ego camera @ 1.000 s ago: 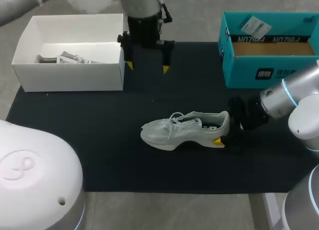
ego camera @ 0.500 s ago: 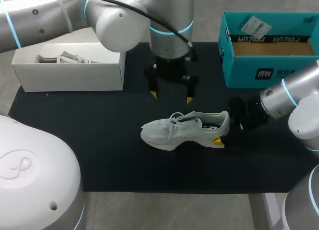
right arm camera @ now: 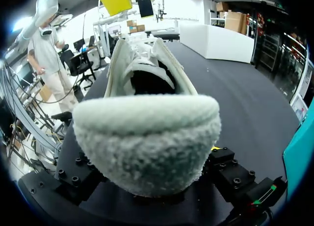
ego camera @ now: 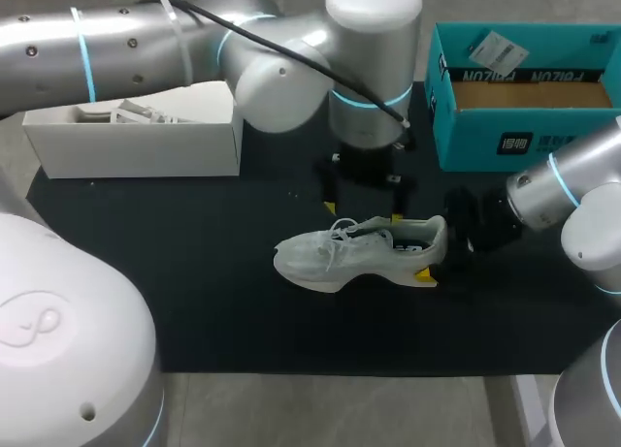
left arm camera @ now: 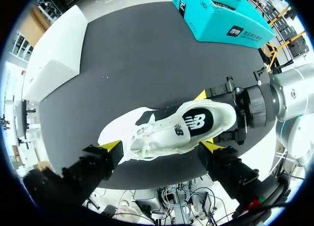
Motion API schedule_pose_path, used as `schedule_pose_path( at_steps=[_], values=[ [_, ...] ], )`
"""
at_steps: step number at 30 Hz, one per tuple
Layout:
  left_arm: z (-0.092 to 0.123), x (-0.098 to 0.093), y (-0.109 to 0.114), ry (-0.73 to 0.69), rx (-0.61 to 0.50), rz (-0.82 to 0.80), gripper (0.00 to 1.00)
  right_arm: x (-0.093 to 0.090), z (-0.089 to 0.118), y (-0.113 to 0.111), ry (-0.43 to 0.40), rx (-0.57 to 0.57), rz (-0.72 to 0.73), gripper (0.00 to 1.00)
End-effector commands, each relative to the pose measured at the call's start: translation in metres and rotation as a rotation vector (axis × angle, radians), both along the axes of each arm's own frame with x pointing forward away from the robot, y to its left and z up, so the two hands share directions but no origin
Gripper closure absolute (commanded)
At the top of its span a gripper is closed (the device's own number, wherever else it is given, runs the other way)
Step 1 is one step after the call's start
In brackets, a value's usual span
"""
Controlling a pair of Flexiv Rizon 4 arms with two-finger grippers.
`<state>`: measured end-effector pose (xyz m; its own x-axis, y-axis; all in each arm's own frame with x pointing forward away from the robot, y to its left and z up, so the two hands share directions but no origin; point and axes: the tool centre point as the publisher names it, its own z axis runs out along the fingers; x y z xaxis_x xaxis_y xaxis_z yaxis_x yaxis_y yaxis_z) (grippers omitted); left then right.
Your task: Take the shoe out of the shoebox, open the shoe tongue, remove and reinsert the insole, then place the shoe into the shoebox
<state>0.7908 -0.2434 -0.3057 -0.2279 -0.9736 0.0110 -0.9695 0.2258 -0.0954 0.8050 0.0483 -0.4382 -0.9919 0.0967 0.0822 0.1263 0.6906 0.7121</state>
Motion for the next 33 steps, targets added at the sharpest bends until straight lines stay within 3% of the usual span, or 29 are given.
schedule_pose_path(
  at_steps=[1,11,22,33],
  values=[
    [-0.019,0.001,-0.018,0.002,0.024,0.002,0.00,0.002,-0.009,0.004,-0.001,-0.003,-0.002,1.00],
    [-0.050,0.002,-0.025,-0.014,0.063,-0.002,0.00,0.002,-0.009,0.004,-0.001,-0.003,-0.002,1.00],
    [-0.066,0.009,-0.017,-0.041,0.123,0.049,0.00,0.002,-0.009,0.004,-0.001,-0.003,-0.002,1.00],
    [-0.053,0.015,0.006,-0.111,0.187,0.106,0.00,0.002,-0.009,0.004,-0.001,-0.003,-0.002,1.00]
  ],
)
